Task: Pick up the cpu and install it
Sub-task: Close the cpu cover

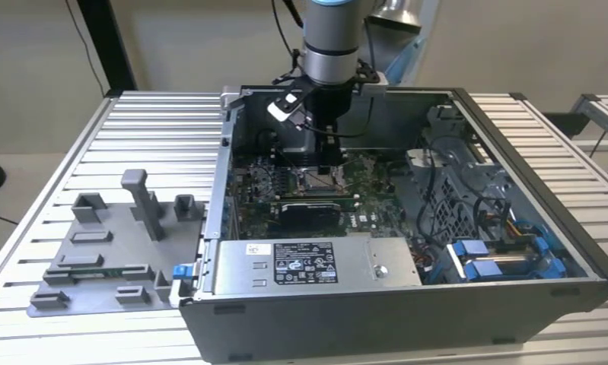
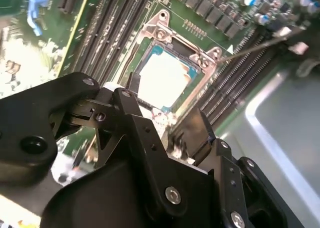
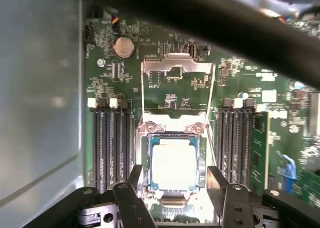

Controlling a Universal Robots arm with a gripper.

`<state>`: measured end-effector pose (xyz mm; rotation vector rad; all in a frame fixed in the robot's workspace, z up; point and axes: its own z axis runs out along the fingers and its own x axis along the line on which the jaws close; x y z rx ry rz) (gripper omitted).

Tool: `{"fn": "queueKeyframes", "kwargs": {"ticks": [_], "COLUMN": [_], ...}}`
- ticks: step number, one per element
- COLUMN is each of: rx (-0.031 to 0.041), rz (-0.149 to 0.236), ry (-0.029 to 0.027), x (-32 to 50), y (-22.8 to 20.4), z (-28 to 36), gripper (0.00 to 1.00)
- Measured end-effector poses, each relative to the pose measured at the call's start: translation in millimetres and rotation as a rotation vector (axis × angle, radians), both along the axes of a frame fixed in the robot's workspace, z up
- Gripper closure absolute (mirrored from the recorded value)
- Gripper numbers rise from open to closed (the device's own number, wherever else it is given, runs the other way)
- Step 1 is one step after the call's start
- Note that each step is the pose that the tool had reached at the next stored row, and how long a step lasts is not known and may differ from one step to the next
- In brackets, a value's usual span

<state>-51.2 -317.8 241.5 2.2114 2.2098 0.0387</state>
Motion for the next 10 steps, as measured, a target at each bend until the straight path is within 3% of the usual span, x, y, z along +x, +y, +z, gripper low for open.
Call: {"fn": "queueKeyframes", "kwargs": {"ticks": [4,8,9,10], "rx": [0.0015,0.0022,0.0022,0.0021], "rz": [0.000,0.000,0.000,0.000], "ry": [0.0000,-0.0001,0.0000,0.0000], "x": [0.8,0.7,0.7,0.8], "y": [0.0,0.0,0.0,0.0], "z": [13.8,14.5,14.6,14.6], "gripper": [0.00,0.00,1.00,1.00]}}
